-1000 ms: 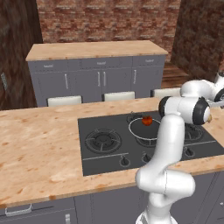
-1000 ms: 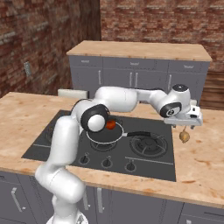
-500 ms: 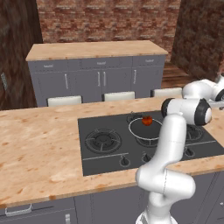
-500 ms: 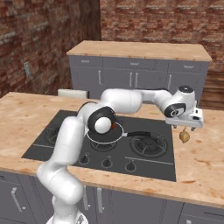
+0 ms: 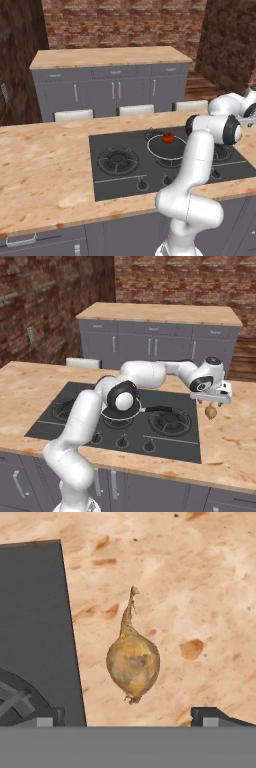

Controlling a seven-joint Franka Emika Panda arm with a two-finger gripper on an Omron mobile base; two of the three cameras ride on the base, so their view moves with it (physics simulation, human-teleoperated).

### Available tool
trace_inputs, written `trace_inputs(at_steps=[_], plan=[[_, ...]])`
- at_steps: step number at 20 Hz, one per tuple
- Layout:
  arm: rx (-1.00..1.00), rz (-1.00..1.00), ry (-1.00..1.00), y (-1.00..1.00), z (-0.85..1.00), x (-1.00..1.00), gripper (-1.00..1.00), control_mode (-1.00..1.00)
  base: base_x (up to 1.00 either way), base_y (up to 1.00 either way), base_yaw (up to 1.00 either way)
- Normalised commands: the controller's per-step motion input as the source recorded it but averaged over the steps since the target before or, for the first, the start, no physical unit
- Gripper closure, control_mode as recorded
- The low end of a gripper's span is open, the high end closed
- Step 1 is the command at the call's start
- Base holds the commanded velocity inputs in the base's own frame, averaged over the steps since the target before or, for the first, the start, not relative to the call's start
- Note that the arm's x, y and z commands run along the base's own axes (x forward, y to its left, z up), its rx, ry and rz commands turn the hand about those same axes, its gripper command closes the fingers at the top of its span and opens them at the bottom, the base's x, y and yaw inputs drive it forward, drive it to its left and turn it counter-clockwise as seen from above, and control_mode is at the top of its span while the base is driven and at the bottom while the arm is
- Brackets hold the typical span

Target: Place the pan on the front center burner on the stove. Then place the tomato and the onion in the pan and turn on the front center burner.

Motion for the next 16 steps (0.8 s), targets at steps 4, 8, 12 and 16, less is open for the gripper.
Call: trace_inputs(at_steps=[4,8,12,16], plan=[[0.01,0.0,0.0,-0.12,-0.24,0.28,-1.0,-1.0,0.0,0.0,0.0],[0.0,0.0,0.0,-0.13,-0.16,0.16,-1.0,-1.0,0.0,0.0,0.0],[0.0,0.0,0.0,-0.15,-0.13,0.0,-1.0,-1.0,0.0,0.0,0.0],[0.0,0.0,0.0,-0.1,-0.08,0.0,-1.0,-1.0,0.0,0.0,0.0]])
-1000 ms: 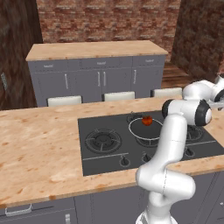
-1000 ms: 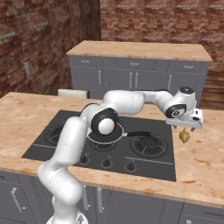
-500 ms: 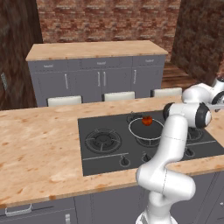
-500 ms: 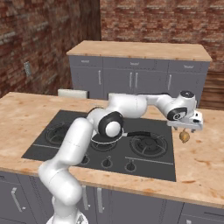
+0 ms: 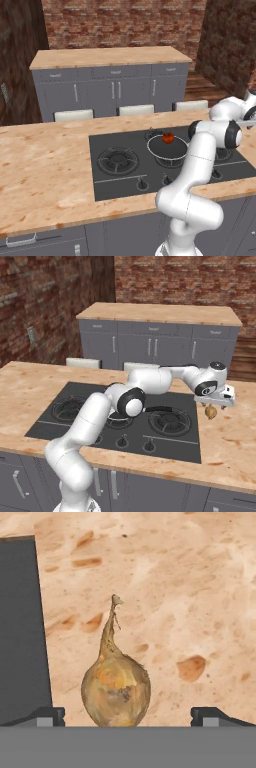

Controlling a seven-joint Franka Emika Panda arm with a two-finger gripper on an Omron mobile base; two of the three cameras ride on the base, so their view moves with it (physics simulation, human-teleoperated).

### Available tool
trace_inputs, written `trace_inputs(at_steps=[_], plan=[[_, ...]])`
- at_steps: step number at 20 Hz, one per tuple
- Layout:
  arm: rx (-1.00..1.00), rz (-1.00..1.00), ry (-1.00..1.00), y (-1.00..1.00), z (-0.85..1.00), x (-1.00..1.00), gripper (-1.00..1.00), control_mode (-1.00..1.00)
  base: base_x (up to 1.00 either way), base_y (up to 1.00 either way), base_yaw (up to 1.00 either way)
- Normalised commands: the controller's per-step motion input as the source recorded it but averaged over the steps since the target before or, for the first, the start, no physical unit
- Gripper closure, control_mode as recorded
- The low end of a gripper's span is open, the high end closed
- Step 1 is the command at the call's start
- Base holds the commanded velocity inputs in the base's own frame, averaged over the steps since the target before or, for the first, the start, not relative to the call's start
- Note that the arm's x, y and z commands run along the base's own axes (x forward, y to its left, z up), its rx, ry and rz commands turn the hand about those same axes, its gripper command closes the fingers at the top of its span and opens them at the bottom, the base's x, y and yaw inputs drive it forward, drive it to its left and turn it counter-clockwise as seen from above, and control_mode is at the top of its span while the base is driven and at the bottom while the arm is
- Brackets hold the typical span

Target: Place the pan on the front center burner on the stove. Then place the tomato and the onion in the pan and turn on the front center burner.

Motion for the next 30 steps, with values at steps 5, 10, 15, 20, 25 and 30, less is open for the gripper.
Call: trace_inputs(at_steps=[5,10,15,20,25,30], plan=[[0.01,0.0,0.0,0.0,-0.15,0.0,-1.0,-1.0,0.0,0.0,0.0],[0.04,0.0,0.0,0.0,-0.15,0.0,-1.0,-1.0,0.0,0.0,0.0],[0.05,0.0,0.0,0.01,-0.04,0.0,-1.0,-1.0,0.0,0.0,0.0],[0.05,0.0,0.0,0.01,-0.03,0.0,-1.0,-1.0,0.0,0.0,0.0],[0.04,0.0,0.0,0.0,-0.1,0.01,-1.0,-1.0,0.0,0.0,0.0],[0.02,0.0,0.0,0.0,-0.14,0.13,-1.0,-1.0,0.0,0.0,0.0]])
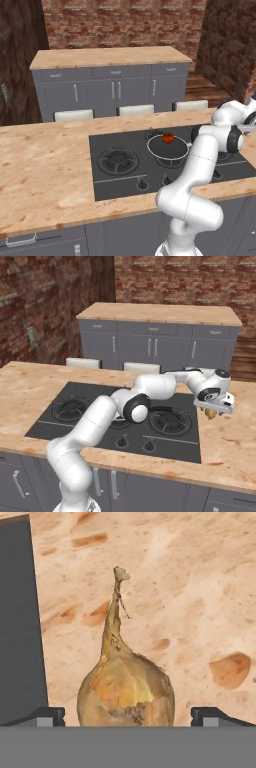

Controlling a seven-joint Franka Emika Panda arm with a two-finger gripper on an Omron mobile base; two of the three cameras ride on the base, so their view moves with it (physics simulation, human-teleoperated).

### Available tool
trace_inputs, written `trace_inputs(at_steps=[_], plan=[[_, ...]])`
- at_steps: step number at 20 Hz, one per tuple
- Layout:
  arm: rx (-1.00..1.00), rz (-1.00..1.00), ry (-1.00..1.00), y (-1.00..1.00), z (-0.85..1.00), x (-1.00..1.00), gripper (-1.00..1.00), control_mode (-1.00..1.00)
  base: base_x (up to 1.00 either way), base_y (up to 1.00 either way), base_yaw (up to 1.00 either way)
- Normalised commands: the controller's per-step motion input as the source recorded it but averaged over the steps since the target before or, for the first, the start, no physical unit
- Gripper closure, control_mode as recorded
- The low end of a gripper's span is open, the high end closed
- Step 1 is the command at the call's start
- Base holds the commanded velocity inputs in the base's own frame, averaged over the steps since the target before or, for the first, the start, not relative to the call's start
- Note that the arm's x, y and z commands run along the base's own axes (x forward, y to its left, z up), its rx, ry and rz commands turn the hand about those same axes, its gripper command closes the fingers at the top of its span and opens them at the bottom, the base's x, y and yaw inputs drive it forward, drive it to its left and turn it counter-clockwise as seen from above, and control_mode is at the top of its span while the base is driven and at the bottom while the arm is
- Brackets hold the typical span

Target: Place the pan on the front center burner on the stove. Then place the tomato and the onion in the pan and turn on the front center burner.

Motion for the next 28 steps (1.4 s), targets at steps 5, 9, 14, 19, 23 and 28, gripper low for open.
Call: trace_inputs(at_steps=[5,9,14,19,23,28], plan=[[0.02,0.0,0.0,0.0,-0.1,0.26,-1.0,-1.0,0.0,0.0,0.0],[0.01,0.0,0.0,0.0,-0.05,0.11,1.0,-1.0,0.0,0.0,0.0],[0.0,0.0,0.0,0.0,0.0,0.0,1.0,-1.0,0.0,0.0,0.0],[0.0,0.0,-0.01,0.0,0.64,-0.14,1.0,-1.0,0.0,0.0,0.0],[0.0,0.0,0.0,0.02,0.93,-0.15,1.0,-1.0,0.0,0.0,0.0],[0.0,0.0,0.0,0.32,0.83,-0.3,1.0,-1.0,0.0,0.0,0.0]])
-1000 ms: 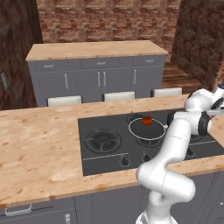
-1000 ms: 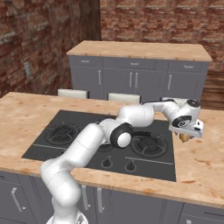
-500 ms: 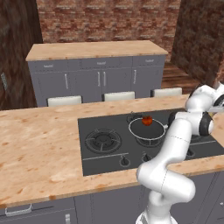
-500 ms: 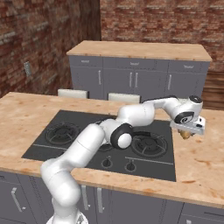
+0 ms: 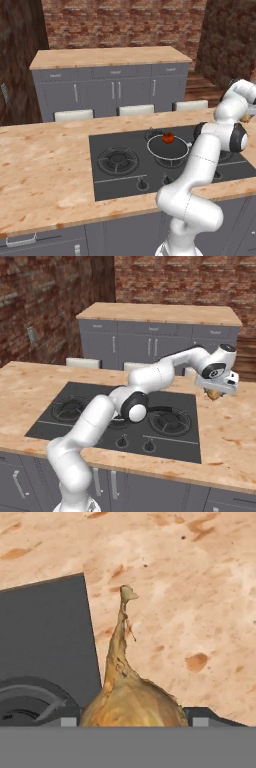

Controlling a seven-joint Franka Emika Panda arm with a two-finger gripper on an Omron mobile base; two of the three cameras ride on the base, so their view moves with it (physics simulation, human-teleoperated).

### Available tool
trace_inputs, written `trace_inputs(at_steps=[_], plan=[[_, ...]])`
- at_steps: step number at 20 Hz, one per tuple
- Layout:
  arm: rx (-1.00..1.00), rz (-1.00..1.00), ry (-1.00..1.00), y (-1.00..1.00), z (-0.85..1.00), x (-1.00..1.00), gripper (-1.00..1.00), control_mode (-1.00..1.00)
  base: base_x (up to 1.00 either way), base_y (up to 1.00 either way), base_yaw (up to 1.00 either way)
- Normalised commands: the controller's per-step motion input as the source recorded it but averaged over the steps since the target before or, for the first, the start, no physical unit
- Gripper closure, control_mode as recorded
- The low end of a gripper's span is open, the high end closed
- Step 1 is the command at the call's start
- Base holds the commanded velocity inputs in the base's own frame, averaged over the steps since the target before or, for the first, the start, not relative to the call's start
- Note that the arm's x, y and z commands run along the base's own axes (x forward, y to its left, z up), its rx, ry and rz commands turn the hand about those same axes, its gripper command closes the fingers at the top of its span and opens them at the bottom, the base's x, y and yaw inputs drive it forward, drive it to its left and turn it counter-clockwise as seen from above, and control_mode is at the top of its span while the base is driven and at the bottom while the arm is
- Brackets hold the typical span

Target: Place the pan on the front center burner on the stove. Then place the tomato and the onion in the pan and turn on the front center burner.

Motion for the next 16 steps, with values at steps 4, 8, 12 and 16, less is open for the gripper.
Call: trace_inputs(at_steps=[4,8,12,16], plan=[[-0.01,0.0,0.0,0.66,0.64,-0.41,1.0,-1.0,0.0,0.0,0.0],[-0.04,0.0,0.0,0.88,0.38,-0.58,1.0,-1.0,0.0,0.0,0.0],[-0.05,0.0,0.01,1.0,0.09,-0.71,1.0,-1.0,0.0,0.0,0.0],[-0.06,0.0,0.02,1.0,0.0,-0.74,1.0,-1.0,0.0,0.0,0.0]])
